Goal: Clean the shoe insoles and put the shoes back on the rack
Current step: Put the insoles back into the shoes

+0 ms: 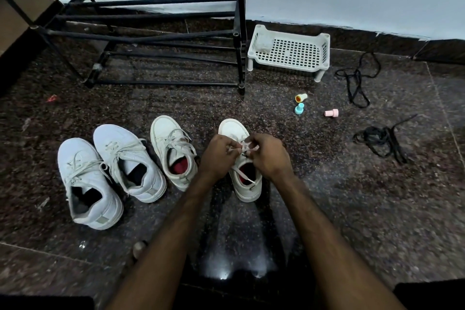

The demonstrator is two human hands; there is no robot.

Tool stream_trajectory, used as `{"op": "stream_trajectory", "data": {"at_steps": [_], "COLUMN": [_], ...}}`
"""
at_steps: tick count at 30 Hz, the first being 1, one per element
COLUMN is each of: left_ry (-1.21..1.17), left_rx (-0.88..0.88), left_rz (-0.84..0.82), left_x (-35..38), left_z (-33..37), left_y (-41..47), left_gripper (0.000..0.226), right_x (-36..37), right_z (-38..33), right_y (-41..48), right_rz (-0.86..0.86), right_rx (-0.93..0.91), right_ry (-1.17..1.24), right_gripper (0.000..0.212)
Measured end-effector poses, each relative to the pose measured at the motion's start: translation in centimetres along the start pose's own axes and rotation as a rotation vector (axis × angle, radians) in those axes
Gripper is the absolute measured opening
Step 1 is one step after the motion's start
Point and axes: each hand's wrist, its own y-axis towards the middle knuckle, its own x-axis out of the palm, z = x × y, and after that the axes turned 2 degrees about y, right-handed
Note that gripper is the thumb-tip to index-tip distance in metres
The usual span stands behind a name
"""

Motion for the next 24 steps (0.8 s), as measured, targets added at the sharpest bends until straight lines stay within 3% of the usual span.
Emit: {"op": "stream_trajectory", "data": {"at_steps": [3, 8, 11, 13, 17, 21, 24], "left_ry": [-0.008, -0.047, -0.015, 0.056, 0.209, 0.15, -0.058], "left_rx": [0.001, -0.017, -0.003, 0.07, 0.3, 0.278, 0.148], "left_rz": [-0.008, -0.034, -0.01, 0.033, 0.151, 0.198, 0.222], "left_x": [0.1, 0.3, 0.4, 0.2, -0.3, -0.5, -1.1], "left_z": [-0.2, -0.7, -1.0, -1.1, 0.0, 0.8, -0.4], "left_y": [0.0, 0.0, -0.1, -0.3, -1.0, -1.6, -2.2], "left_gripper": [0.014, 0.017, 0.029, 0.041, 0.051, 0.021, 0.009], "right_x": [0.0, 0.3, -0.1, -1.0, -3.0, -4.0, -4.4], "right_z": [-0.1, -0.1, -0.3, -0.5, -2.1, -3.0, -0.4], "right_y": [0.0, -0.1, -0.2, 0.0, 0.6, 0.4, 0.9], "right_rz": [-0.029, 0.064, 0.088, 0.074, -0.125, -0.175, 0.041], "right_rx": [-0.014, -0.083, -0.135, -0.13, -0.124, -0.126, -0.062], "right_ry": [-0.047, -0.152, -0.156, -0.138, -0.217, 0.013, 0.138], "right_gripper": [0.021, 0.012, 0.007, 0.009, 0.02, 0.021, 0.012]}}
